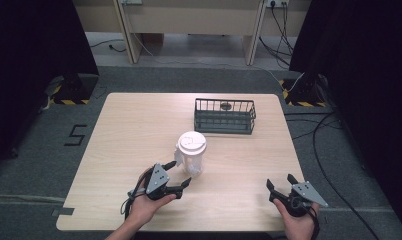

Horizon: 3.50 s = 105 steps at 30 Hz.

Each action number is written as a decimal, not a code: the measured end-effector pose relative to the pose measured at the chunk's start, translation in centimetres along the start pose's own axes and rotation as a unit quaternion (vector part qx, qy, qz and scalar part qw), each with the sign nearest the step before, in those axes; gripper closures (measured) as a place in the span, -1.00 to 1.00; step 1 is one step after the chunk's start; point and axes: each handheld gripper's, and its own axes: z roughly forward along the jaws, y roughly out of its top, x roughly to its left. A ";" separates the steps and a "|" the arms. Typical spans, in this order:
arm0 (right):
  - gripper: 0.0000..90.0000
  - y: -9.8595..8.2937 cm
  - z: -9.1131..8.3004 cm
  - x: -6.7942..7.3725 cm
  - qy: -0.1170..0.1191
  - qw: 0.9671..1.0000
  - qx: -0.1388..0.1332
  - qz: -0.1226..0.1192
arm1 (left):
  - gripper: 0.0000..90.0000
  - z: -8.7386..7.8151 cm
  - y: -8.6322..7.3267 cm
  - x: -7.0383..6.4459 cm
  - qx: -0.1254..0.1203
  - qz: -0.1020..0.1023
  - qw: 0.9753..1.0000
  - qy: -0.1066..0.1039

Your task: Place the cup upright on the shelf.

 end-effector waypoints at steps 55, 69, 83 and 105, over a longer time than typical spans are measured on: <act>-0.58 0.1 0.2 -0.2 0.005 1.000 0.013 0.008 | -0.61 6.8 0.2 0.8 0.006 -0.019 1.000 0.016; -0.58 0.1 0.2 -0.2 0.006 1.000 0.015 0.010 | -0.61 6.5 0.8 1.1 -0.005 -0.020 1.000 0.018; -0.58 0.1 0.2 -0.3 0.005 1.000 0.014 0.012 | -0.61 6.2 1.8 1.3 -0.001 -0.014 1.000 0.019; -0.58 0.1 0.2 -0.3 0.007 1.000 0.016 0.018 | -0.61 6.8 4.6 2.2 -0.009 -0.006 1.000 0.026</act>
